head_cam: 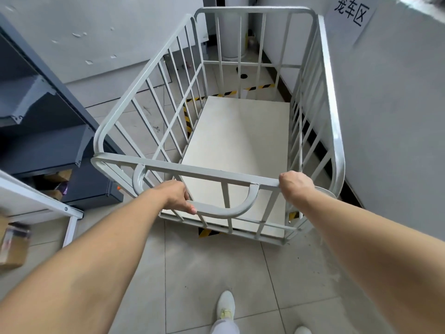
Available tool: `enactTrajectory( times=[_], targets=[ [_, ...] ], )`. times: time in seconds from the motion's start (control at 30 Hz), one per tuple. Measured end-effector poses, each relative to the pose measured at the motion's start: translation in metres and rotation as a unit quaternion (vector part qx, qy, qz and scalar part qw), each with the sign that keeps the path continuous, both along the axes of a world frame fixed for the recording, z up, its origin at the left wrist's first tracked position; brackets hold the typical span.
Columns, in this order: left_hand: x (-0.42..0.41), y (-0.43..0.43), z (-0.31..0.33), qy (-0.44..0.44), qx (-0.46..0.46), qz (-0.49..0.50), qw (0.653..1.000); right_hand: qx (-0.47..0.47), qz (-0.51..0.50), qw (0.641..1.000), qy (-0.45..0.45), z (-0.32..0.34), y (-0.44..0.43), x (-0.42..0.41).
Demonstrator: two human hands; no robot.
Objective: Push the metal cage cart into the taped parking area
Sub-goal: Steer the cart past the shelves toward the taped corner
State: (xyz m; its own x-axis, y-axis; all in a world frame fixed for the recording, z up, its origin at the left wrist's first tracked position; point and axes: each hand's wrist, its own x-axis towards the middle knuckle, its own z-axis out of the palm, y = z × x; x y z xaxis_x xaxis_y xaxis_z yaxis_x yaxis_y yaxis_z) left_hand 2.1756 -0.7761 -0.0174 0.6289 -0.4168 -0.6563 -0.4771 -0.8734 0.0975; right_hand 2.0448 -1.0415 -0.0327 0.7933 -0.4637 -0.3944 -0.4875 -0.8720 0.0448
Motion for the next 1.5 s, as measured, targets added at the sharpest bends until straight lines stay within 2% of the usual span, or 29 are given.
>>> enactTrajectory(
  times=[0.37, 0.57, 0.77, 0.97, 1.1, 1.33, 1.5],
  targets=[
    [-0.093, -0.016, -0.007, 0.015, 0.011, 0.017, 1.000, -0.005, 0.024, 0.999, -0.023, -0.006, -0.016, -0.097],
    [-0.147, -0.052, -0.013, 0.019, 0.017, -0.018, 1.000, -0.024, 0.037, 0.999, -0.031, -0.007, -0.056, -0.145],
    [-0.168, -0.094, -0.018, 0.010, 0.004, -0.049, 0.999, -0.042, 0.020, 0.998, -0.034, -0.003, -0.093, -0.159],
    [-0.155, -0.129, -0.020, 0.011, -0.003, -0.063, 0.998, -0.064, 0.013, 0.997, -0.044, -0.006, -0.122, -0.143],
    [-0.133, -0.144, -0.020, 0.007, -0.004, -0.056, 0.998, -0.047, -0.005, 0.997, -0.061, -0.009, -0.136, -0.120],
    [-0.079, -0.158, -0.015, 0.004, -0.003, -0.048, 0.999, -0.020, -0.032, 0.996, -0.086, -0.012, -0.150, -0.066],
    [-0.033, -0.159, -0.013, 0.002, -0.005, -0.035, 0.999, -0.035, -0.010, 0.995, -0.092, -0.014, -0.152, -0.023]
  ],
)
